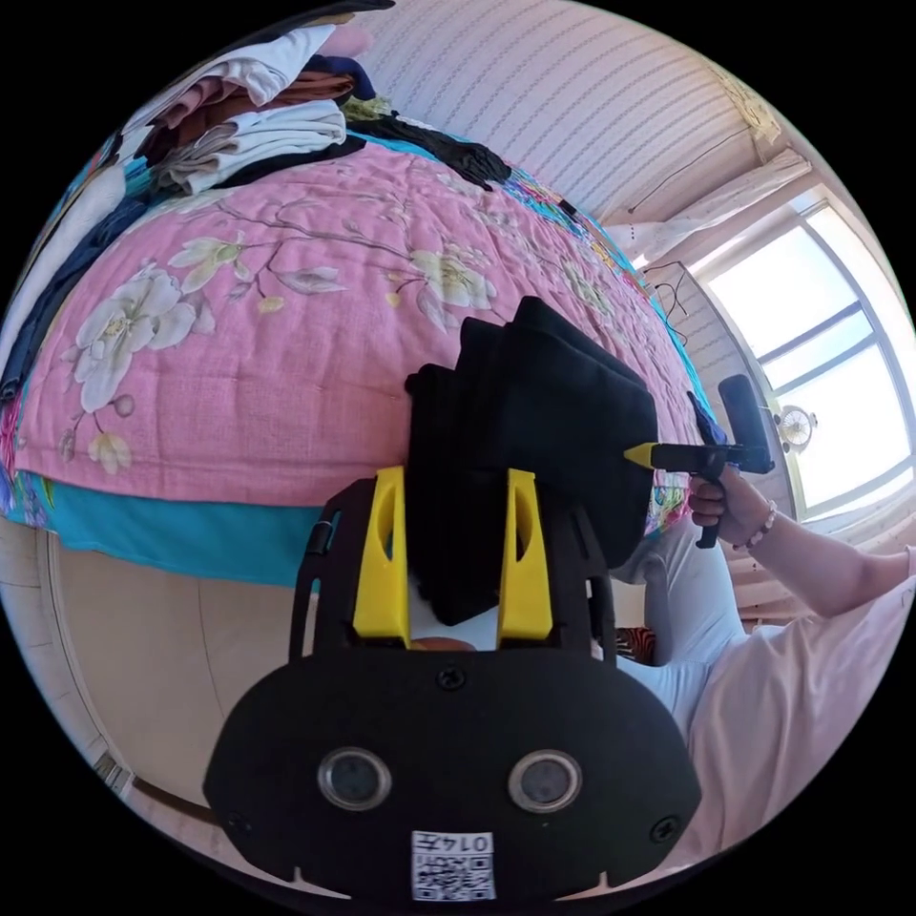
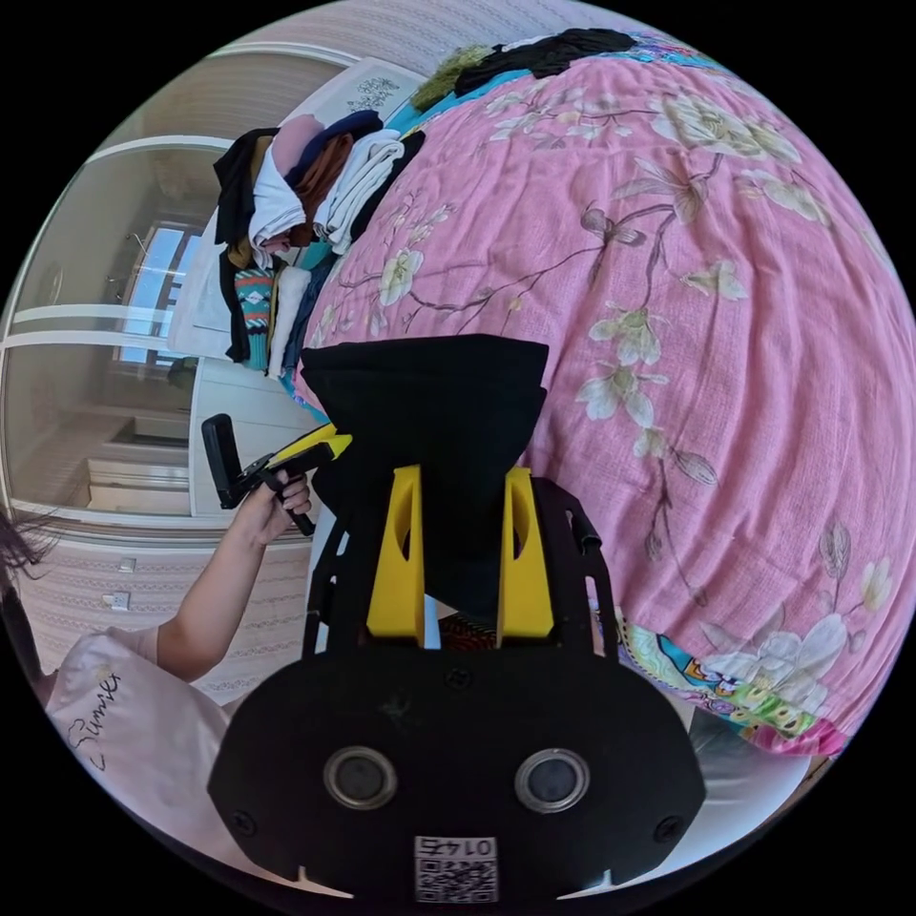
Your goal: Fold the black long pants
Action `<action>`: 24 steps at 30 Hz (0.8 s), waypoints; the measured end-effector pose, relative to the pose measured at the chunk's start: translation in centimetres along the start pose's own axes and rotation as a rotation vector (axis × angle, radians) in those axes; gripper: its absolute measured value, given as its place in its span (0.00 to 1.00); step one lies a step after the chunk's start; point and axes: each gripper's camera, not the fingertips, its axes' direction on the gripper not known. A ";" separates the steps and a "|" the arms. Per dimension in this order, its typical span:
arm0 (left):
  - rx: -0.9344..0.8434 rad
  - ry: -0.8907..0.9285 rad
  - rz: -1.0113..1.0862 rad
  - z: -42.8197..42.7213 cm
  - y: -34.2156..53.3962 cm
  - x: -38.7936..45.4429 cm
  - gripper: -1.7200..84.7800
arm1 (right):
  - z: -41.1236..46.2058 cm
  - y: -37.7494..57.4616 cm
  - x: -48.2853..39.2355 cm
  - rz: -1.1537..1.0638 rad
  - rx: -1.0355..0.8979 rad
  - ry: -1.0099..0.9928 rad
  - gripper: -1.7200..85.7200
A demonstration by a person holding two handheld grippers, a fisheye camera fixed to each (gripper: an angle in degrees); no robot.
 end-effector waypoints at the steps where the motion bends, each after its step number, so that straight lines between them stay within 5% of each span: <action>1: 0.001 0.005 0.005 0.1 -0.1 0.3 0.16 | 0.0 0.2 -0.1 -0.004 -0.001 0.002 0.16; 14: 0.018 -0.060 0.004 1.1 -1.0 6.1 0.09 | -1.0 5.7 -7.5 -0.193 0.004 0.314 0.09; 24: 0.031 -0.089 0.027 1.7 -2.0 15.5 0.08 | -5.3 11.7 -6.9 -0.220 0.067 0.314 0.08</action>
